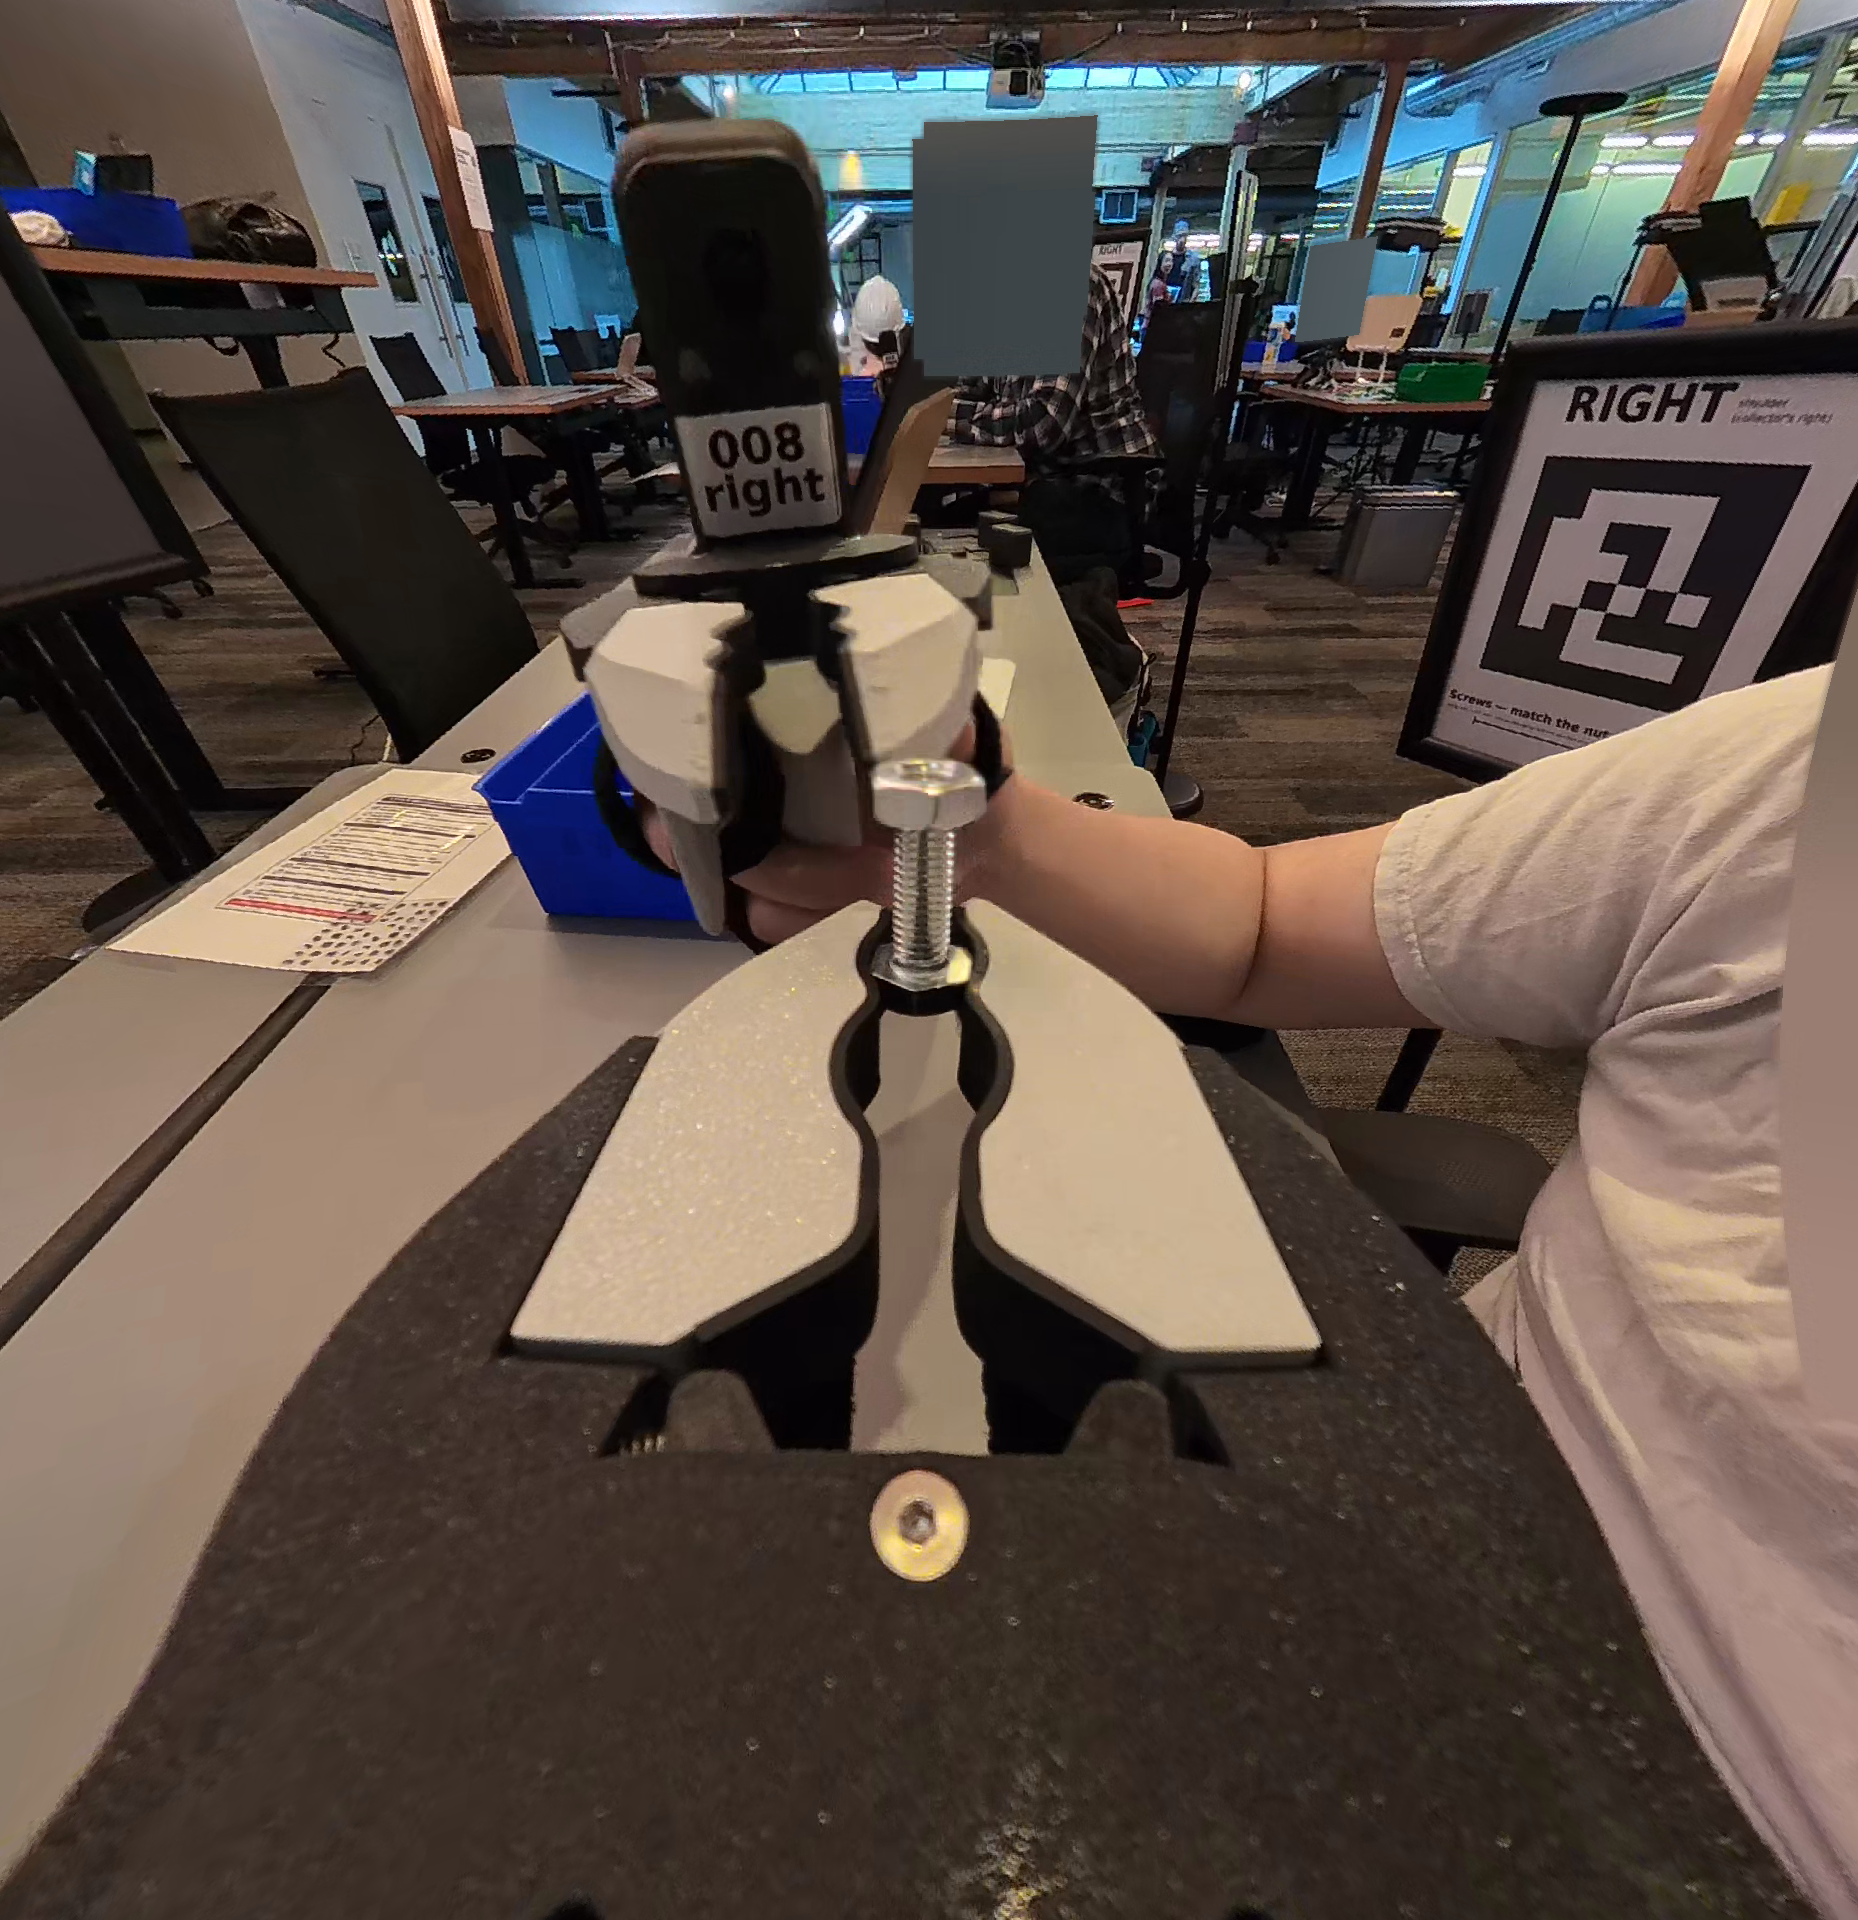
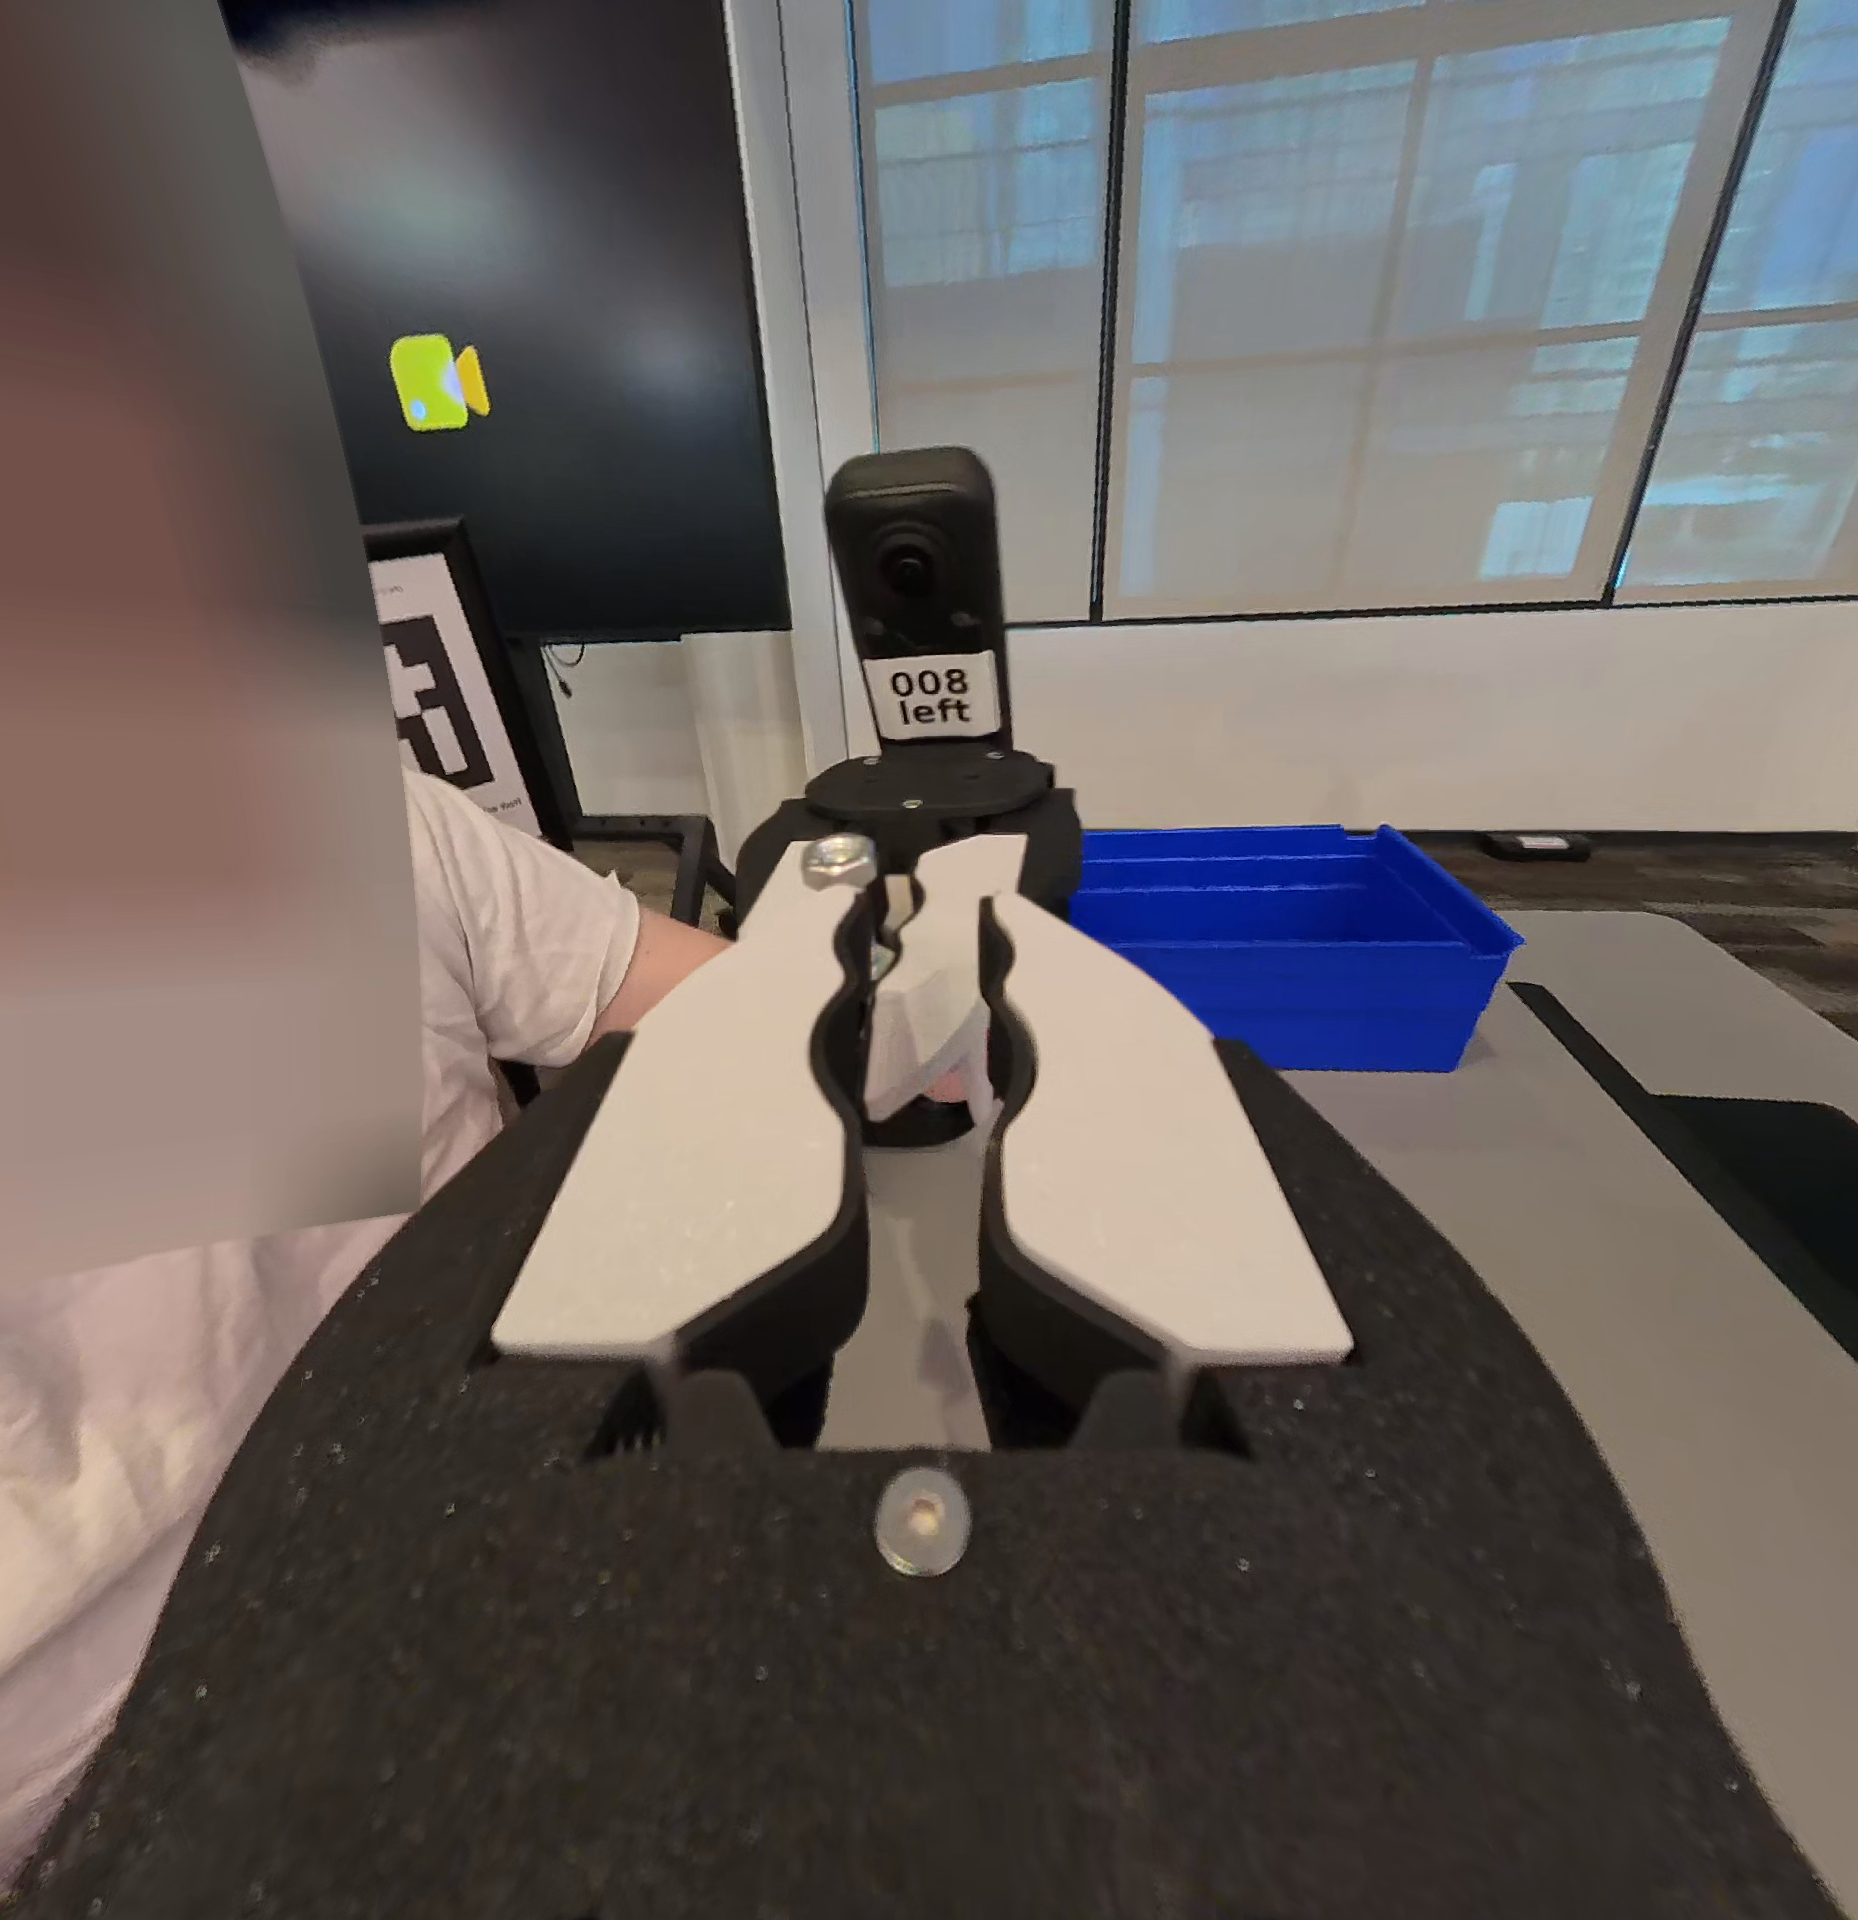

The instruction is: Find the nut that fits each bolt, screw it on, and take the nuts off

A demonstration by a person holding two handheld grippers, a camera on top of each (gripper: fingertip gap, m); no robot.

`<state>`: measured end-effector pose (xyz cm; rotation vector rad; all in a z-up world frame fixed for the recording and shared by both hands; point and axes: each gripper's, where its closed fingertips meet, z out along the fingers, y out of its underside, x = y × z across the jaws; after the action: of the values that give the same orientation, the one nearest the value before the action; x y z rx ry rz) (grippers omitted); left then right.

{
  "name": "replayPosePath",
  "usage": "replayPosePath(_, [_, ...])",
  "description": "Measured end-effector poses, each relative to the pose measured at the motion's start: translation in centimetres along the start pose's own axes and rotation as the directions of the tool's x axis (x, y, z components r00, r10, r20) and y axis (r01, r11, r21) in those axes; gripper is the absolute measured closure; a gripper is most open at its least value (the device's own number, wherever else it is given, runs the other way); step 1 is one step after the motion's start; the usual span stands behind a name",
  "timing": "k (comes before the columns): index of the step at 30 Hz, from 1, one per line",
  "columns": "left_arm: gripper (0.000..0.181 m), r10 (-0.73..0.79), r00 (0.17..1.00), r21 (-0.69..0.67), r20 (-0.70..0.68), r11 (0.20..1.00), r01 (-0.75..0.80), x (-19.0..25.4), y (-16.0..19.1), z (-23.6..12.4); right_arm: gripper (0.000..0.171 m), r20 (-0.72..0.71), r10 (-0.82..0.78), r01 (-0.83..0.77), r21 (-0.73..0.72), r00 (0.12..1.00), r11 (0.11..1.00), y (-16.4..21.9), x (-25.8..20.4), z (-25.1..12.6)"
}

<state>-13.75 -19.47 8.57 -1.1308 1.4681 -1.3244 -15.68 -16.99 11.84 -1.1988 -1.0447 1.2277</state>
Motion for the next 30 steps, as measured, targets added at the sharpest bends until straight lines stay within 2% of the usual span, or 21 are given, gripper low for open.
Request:
replayPosePath(5, [0.172, -0.007, 1.000, -0.004, 0.002, 1.000, 0.007, -0.2, 0.2, 0.0, 0.150, 0.051, -0.019, 0.020, -0.012, 0.999, 1.000, 0.0, -1.3, 0.6])
replayPosePath(9, [0.172, -0.008, 1.000, -0.008, -0.004, 1.000, 0.008, -0.1, 0.3, 0.1, 0.148, 0.033, -0.053, 0.054, -0.038, 0.998, 0.998, 0.4, -1.5, 1.3])
replayPosePath(15, [0.172, 0.000, 1.000, -0.007, 0.000, 1.000, 0.000, 0.0, 0.1, 0.1, 0.152, 0.022, 0.023, -0.024, 0.033, 0.999, 0.999, -0.5, -0.2, -0.2])
replayPosePath(21, [0.172, -0.008, 1.000, -0.011, -0.007, 1.000, 0.008, 0.0, 0.3, 0.2, 0.149, 0.059, -0.021, 0.022, -0.022, 0.998, 1.000, 0.2, -1.6, 1.0])
replayPosePath(30, [0.172, -0.003, 1.000, -0.006, -0.004, 1.000, 0.003, 0.2, 0.1, 0.1, 0.153, 0.049, 0.015, -0.017, 0.031, 0.999, 0.999, -0.5, -0.8, 0.0])
